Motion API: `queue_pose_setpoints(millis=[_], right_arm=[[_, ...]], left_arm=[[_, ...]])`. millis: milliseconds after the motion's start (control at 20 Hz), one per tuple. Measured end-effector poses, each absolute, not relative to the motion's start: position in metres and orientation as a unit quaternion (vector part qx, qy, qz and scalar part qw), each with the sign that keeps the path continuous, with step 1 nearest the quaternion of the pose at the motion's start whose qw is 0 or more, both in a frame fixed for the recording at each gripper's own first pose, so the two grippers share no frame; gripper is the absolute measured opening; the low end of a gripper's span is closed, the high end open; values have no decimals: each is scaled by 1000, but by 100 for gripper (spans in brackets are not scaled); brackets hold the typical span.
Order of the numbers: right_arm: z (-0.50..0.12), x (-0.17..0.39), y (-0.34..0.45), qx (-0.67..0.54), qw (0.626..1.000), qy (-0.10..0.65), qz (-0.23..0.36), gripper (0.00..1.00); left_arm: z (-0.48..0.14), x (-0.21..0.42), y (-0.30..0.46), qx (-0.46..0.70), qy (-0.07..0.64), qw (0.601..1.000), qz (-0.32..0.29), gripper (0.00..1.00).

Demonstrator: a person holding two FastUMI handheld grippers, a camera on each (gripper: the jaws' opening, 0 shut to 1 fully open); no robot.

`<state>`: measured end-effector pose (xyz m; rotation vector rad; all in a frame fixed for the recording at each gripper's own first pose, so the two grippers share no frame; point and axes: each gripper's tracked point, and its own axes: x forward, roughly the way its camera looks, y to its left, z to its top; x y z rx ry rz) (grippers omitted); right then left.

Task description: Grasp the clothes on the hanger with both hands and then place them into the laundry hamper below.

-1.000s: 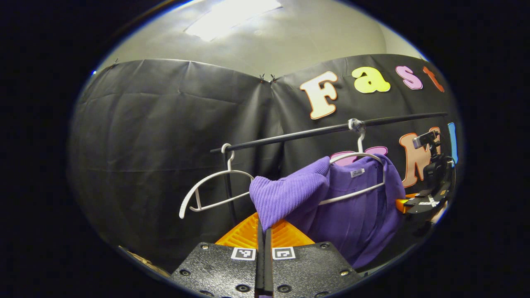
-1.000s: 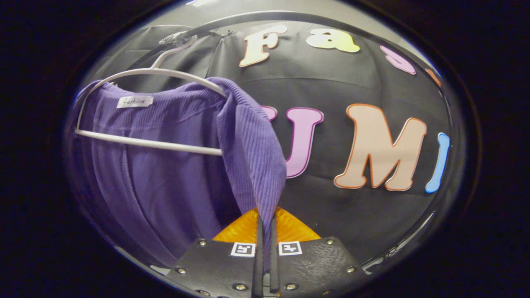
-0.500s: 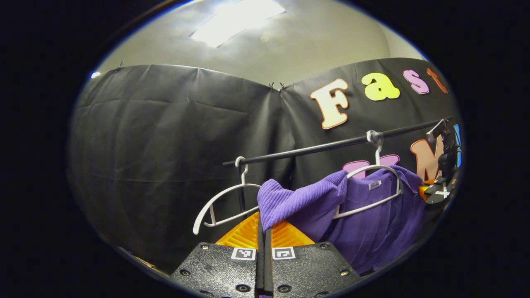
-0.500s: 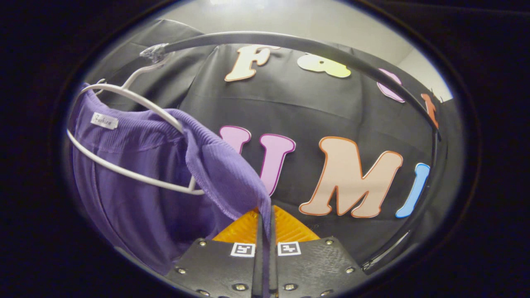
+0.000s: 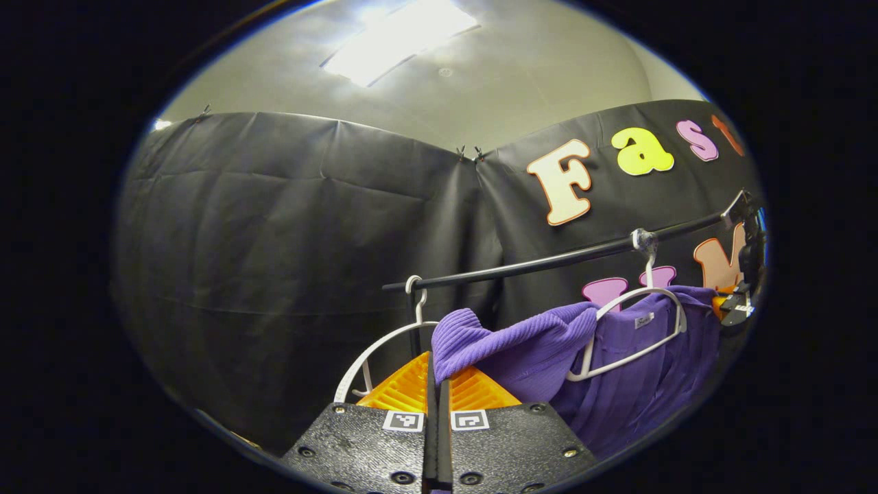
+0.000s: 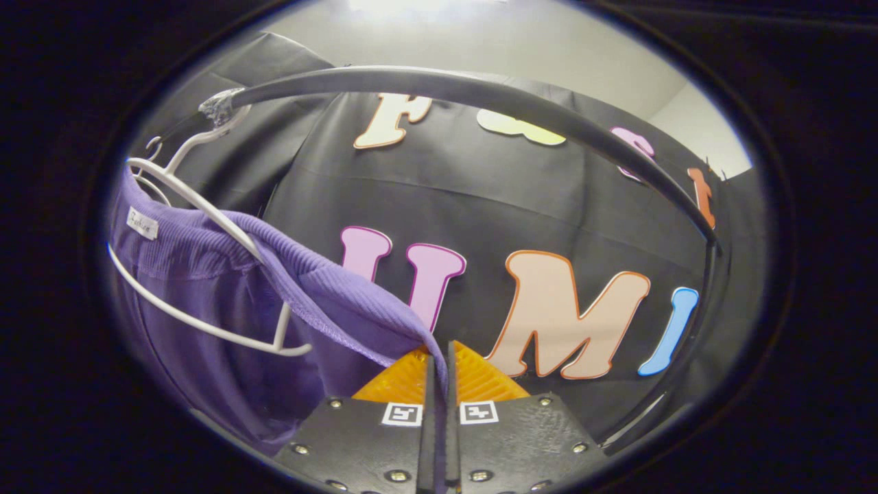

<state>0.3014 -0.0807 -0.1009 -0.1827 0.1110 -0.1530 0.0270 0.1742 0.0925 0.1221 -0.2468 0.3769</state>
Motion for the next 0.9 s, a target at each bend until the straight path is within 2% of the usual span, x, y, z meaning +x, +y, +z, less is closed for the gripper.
queue_pose_setpoints(millis=[150,250,450,500,900], right_arm=[[-97,303,-81,-98,991,53,-78,6],[-95,306,-81,-98,991,48,-80,1],[-98,311,-77,-91,992,52,-74,5],[-99,313,-75,-91,992,53,-72,1],[-114,317,-67,-93,991,72,-68,1]], left_arm=[[100,30,182,64,-131,970,193,0],[103,34,187,69,-136,968,198,0],[105,38,201,71,-139,966,207,0],[104,39,203,71,-137,966,210,0],[70,42,210,64,-103,970,212,2]])
